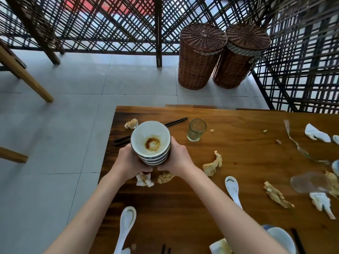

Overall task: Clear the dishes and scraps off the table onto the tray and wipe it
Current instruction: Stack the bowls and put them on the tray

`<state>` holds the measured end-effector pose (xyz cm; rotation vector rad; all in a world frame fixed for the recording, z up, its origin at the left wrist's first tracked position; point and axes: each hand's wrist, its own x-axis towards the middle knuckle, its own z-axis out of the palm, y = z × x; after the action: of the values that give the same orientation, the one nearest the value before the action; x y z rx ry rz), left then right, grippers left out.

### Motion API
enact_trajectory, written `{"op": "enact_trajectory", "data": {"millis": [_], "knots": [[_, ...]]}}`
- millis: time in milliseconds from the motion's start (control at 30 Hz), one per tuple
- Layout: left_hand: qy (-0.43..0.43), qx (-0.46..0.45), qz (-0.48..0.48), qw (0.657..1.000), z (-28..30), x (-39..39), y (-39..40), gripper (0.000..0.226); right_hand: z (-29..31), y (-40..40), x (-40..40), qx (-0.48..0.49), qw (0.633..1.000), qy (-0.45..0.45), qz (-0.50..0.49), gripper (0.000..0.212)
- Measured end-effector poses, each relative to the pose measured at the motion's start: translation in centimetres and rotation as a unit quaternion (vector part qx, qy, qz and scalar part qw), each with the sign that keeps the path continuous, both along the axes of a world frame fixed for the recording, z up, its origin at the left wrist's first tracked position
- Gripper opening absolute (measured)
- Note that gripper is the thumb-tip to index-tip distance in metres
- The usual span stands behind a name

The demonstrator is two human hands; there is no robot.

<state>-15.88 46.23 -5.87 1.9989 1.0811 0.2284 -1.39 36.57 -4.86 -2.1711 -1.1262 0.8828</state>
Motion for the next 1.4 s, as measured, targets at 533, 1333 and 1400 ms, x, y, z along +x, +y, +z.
{"op": "enact_trajectory", "data": {"millis": [533,1333,1400], "knots": [[-0.019,0.033,-0.152,0.988,10.3,3.1,-11.3,0.082,9.3,-15.0,0.8,0.050,0.994,0.013,-0.093,0.088],[-0.010,0.032,-0.328,0.944,15.6,23.0,-56.1,0.091,15.3,-63.1,15.2,0.020,0.968,-0.064,-0.241,0.086],[-0.005,0.034,-0.340,0.940,15.7,25.3,-58.9,0.090,15.6,-66.0,16.9,0.024,0.965,-0.065,-0.253,0.090]]}}
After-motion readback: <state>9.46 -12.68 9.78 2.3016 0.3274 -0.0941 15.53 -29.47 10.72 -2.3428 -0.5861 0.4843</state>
